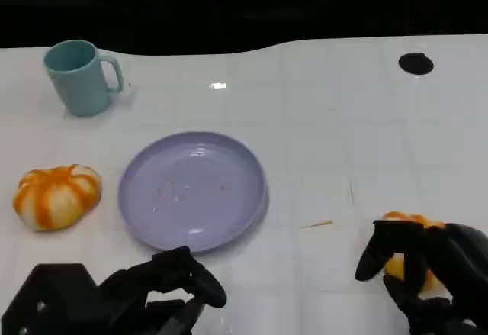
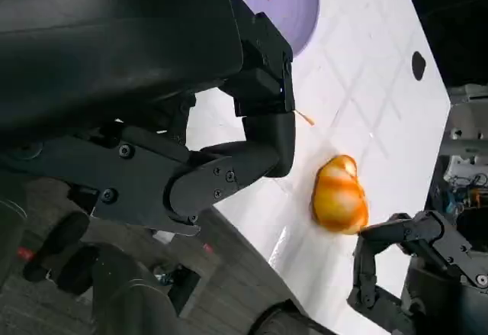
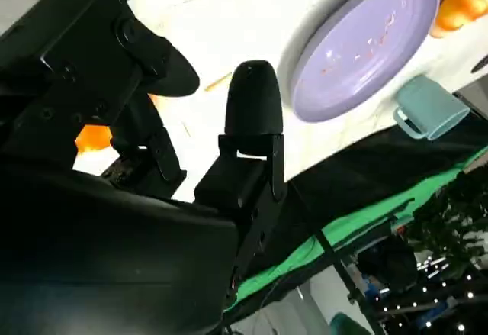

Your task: Grasp the bread from the table and place it into the plate.

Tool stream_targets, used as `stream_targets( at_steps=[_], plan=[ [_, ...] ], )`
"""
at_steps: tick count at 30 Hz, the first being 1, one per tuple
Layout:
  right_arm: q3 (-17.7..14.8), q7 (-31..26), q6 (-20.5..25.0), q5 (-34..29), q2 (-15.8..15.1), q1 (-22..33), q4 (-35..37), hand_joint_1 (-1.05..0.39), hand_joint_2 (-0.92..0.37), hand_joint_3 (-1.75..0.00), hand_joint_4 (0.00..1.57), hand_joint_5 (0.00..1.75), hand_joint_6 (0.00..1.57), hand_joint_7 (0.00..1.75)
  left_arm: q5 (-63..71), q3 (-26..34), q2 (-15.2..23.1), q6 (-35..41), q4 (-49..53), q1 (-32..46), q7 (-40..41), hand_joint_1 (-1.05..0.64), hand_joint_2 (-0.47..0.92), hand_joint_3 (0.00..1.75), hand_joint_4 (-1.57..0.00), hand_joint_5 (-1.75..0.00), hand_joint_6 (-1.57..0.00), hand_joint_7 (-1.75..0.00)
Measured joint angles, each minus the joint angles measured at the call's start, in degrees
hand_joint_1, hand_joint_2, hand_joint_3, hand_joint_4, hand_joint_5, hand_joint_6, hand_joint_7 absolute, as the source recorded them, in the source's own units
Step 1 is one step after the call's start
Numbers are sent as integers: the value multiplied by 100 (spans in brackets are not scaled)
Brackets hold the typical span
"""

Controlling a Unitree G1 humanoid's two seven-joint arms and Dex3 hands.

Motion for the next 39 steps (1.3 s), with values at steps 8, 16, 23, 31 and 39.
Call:
stream_targets(
  at_steps=[8, 16, 23, 31, 39],
  plan=[
    [-3, 198, 407, -1211, -323, -5, -590, -35, -73, -19, 64, 59, 84, 6, -10, 10, -1, 31, -1, 2, 0, -42, 92, 56, -67, -175, -49, -157],
    [7, 642, 795, -1870, -480, 4, -1039, -47, -81, -3, 33, 33, 52, 0, -13, 16, -1, 28, 0, 2, 0, -42, 92, 56, -67, -175, -50, -158],
    [26, 1054, 1144, -2364, -487, 24, -1277, -61, -86, -2, 10, 28, 31, 0, -11, 17, 0, 29, 0, 1, 0, -43, 92, 55, -67, -175, -50, -157],
    [145, 1649, 1522, -2775, -486, 9, -1352, -64, -88, -1, 4, 32, 28, 0, 2, 1, 0, 61, -14, -3, 2, -43, 92, 55, -66, -175, -50, -157],
    [259, 1818, 1829, -2923, -485, -226, -927, -64, -91, -1, 3, 37, 28, 0, 3, -30, -28, 99, -79, -9, 4, -42, 92, 56, -66, -175, -50, -157]
  ],
)
